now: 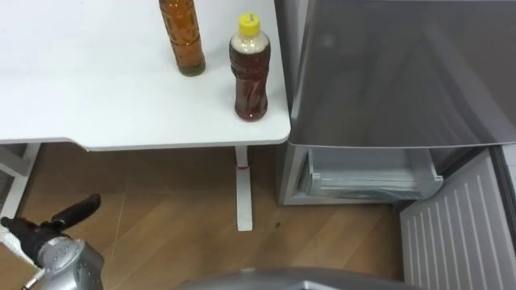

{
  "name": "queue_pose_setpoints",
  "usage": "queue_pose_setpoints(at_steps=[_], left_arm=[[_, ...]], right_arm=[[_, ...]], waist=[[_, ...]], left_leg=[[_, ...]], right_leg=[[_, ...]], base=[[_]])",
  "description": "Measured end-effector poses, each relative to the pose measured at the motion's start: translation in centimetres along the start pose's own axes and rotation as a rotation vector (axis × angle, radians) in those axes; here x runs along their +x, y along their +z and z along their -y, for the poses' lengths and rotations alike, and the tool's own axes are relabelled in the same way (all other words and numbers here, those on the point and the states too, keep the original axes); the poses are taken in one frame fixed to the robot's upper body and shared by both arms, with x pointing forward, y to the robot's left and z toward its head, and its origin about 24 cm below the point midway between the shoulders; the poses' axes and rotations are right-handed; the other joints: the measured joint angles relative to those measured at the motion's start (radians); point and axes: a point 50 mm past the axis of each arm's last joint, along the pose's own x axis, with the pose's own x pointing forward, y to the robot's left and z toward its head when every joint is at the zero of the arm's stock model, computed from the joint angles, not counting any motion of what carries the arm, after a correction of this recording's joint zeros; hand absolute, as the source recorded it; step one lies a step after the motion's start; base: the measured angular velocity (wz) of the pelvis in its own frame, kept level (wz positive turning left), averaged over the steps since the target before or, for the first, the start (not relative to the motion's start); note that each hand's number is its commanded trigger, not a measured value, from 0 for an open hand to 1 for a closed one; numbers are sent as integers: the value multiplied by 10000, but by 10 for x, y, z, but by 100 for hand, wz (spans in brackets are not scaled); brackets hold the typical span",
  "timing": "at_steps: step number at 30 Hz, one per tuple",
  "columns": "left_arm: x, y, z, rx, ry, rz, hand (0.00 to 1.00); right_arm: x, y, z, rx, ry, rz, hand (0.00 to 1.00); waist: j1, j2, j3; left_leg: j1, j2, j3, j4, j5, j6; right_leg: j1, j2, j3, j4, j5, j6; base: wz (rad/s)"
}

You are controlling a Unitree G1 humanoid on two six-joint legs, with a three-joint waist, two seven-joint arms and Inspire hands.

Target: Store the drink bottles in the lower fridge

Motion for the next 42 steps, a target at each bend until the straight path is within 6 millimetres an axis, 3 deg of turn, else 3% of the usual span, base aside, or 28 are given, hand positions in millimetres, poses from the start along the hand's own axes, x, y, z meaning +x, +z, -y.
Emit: queue_pose_setpoints(at_steps=[6, 9, 16, 22, 33, 37, 42], left_arm=[[-12, 56, 10, -767, -72, 2506, 0], [-22, 82, 14, -222, -243, 4229, 0], [-48, 121, 24, 377, -778, 6923, 0], [-75, 147, 34, -274, -1995, 8243, 0], [-110, 176, 46, -697, -4312, 9841, 0], [-123, 181, 53, -502, -5495, 10317, 0], [-137, 187, 54, -500, -6366, 10828, 0]], right_arm=[[0, -7, 0, 211, 33, -135, 0], [0, -8, -1, -138, 128, -206, 0], [0, -16, -3, -103, 370, -447, 0], [0, -17, -5, 205, 472, -517, 0], [0, -15, -4, 39, 444, -310, 0], [0, -14, -5, -61, 485, -300, 0], [0, -17, -6, -41, 733, -557, 0]], waist=[[18, -60, -30], [-50, -70, -20], [-169, 8, 18], [-321, 44, 56], [-515, 48, 112], [-596, 94, 91], [-652, 173, 125]], left_leg=[[32, -6, -51, 40, 0, 0], [13, -10, -143, 87, 0, 0], [-129, -44, -438, 112, -11, 13], [-125, -44, -533, 153, -9, 12], [-270, -68, -549, 195, -8, 12], [-293, -76, -545, 177, -7, 12], [-311, -76, -517, 161, -7, 12]], right_leg=[[58, 8, 33, -12, 0, 1], [73, 7, 27, -9, 4, -2], [8, 33, 33, -47, 3, -3], [18, 52, 39, -44, 16, -23], [-25, 53, 31, -181, 16, -23], [-77, 51, 59, -185, 16, -22], [-141, 48, 151, -168, 17, -21]], base=[[-1], [0], [4], [1], [1], [0], [-5]])
